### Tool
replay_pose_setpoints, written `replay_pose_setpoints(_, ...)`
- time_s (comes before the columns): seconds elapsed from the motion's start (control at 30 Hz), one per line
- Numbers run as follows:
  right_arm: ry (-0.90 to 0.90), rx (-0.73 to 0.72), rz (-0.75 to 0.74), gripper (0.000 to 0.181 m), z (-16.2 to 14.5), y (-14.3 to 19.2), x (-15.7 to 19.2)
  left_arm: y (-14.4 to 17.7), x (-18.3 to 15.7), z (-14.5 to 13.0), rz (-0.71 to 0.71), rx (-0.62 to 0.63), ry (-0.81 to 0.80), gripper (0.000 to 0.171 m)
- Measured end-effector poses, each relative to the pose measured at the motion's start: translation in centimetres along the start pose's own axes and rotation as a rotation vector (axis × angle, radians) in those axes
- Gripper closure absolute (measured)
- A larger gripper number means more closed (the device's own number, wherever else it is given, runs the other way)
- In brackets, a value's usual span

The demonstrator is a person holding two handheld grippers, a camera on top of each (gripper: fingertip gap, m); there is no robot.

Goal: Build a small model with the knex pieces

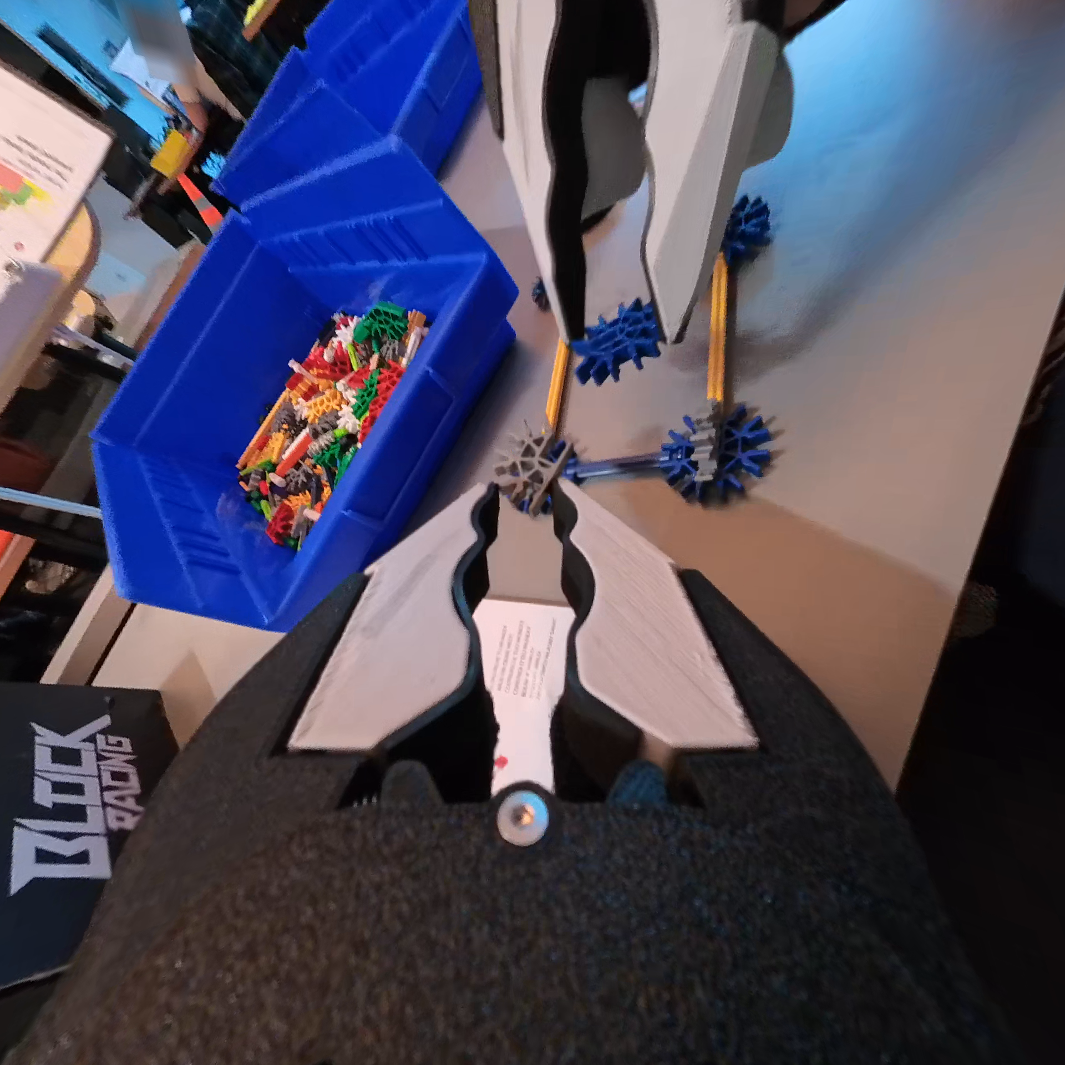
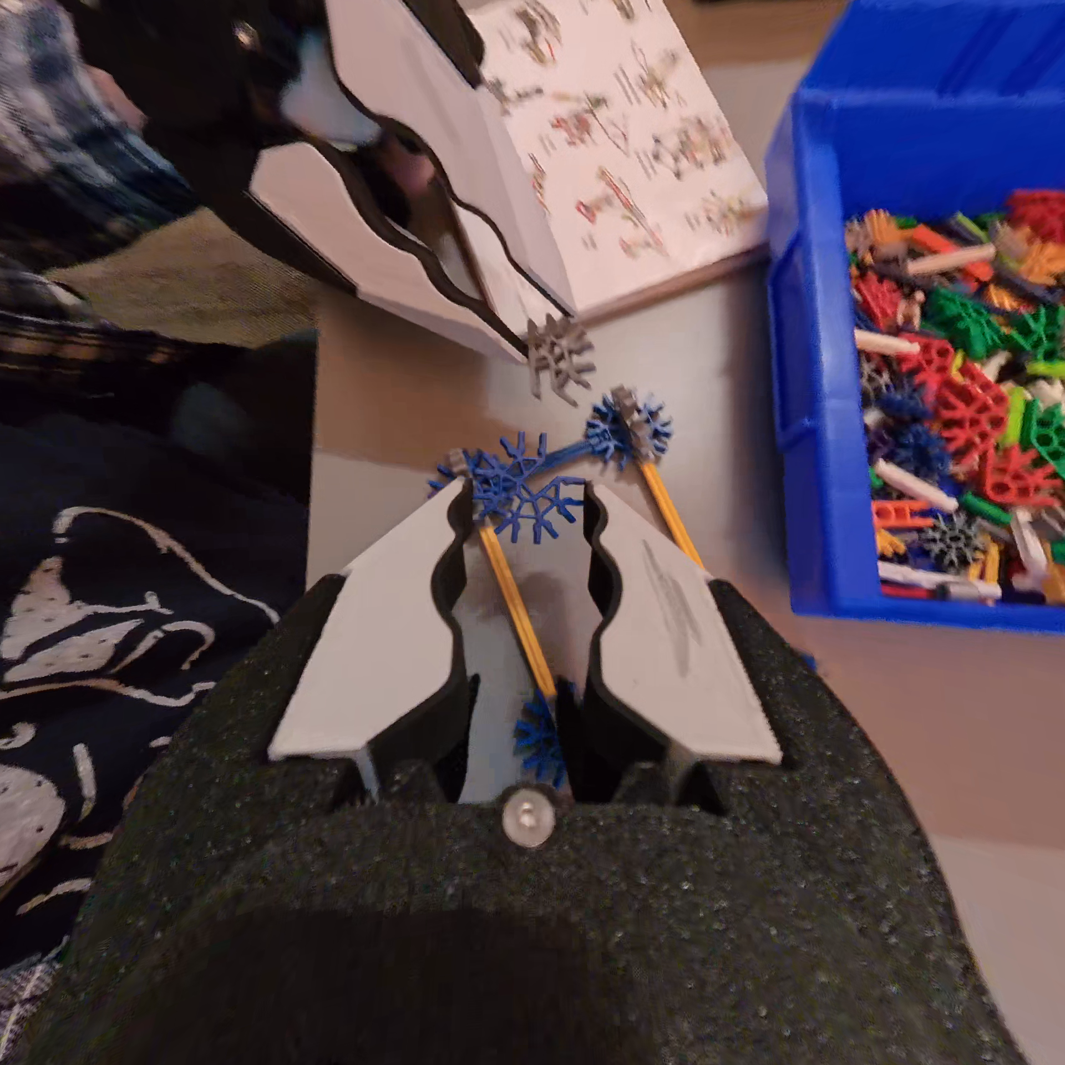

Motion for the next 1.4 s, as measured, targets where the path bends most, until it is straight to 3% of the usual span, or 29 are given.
replay_pose_setpoints(0.27, 0.069, -0.071, 0.134, 0.144, 1.6, -0.4, 0.5, 0.6, 0.0, 1.6, 0.020, -0.100, -0.032, 0.156)
replay_pose_setpoints(0.83, -0.008, -0.240, 0.337, 0.144, 2.4, 0.7, 0.1, 1.1, 1.0, 2.3, 0.029, -0.182, -0.035, 0.156)
replay_pose_setpoints(1.4, -0.024, -0.317, 0.471, 0.144, 2.3, 1.2, -0.2, 1.1, 1.1, 3.3, -0.005, -0.254, -0.052, 0.156)
Point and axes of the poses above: each gripper's, where its closed fingertips meet, y back along the fingers, z out of its top, x = y × z across the jaws, the point moved 5 cm from there along y, back along the fingers, and after that the axes turned 14 degrees about z, right-handed, at the moved point
